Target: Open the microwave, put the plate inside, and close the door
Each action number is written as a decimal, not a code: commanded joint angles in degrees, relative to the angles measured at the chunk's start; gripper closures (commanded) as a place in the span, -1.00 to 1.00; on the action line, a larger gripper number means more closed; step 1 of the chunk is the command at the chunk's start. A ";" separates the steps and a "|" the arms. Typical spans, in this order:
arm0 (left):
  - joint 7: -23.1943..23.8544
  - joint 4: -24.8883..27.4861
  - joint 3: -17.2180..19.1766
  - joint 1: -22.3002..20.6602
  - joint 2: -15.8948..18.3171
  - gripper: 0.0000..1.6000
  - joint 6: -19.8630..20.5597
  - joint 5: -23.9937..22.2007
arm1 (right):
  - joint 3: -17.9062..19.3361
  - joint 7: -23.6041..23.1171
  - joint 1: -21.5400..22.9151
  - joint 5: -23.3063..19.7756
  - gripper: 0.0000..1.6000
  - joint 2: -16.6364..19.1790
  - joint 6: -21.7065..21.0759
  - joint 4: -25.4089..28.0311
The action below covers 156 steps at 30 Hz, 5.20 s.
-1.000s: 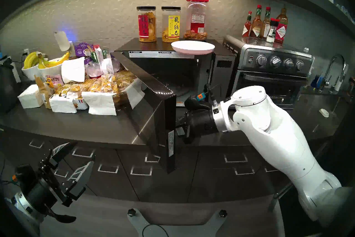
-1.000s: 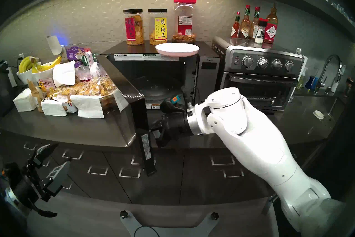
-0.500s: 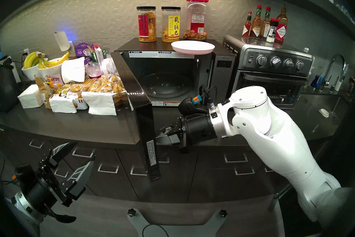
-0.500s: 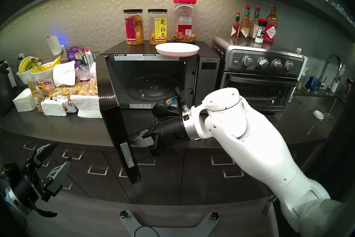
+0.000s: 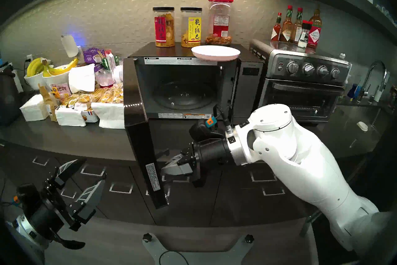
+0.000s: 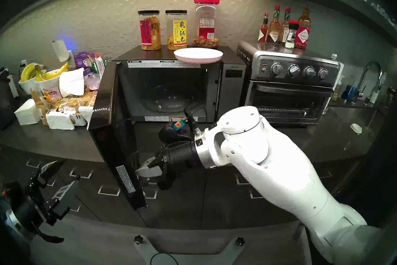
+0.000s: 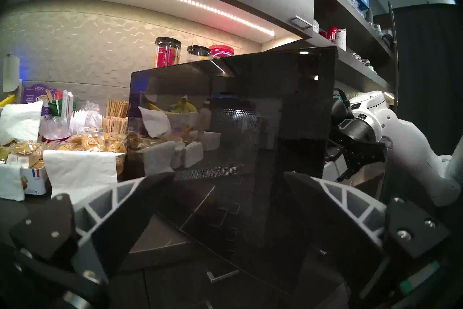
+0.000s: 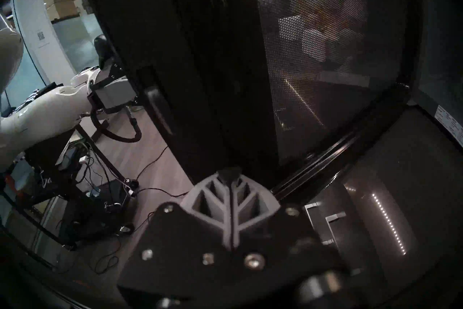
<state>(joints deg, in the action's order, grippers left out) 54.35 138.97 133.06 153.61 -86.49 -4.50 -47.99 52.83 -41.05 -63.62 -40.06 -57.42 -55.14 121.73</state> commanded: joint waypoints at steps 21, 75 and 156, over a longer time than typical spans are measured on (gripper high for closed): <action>0.21 1.03 0.19 -0.49 -0.38 -1.00 0.32 0.14 | -10.63 8.47 2.14 1.42 1.00 -9.65 0.14 2.05; 0.71 1.03 0.36 -1.24 -1.01 -1.00 1.18 0.61 | 6.57 4.76 -0.60 -5.94 1.00 10.34 1.39 -1.49; 1.39 1.03 0.58 -1.94 -1.88 -1.00 1.87 1.05 | 39.45 -18.05 -28.63 -12.12 -1.00 27.66 29.49 -13.45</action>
<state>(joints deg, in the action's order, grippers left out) 55.81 139.05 133.66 151.80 -88.32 -2.57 -46.86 91.11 -58.96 -92.36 -51.49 -29.68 -25.92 107.57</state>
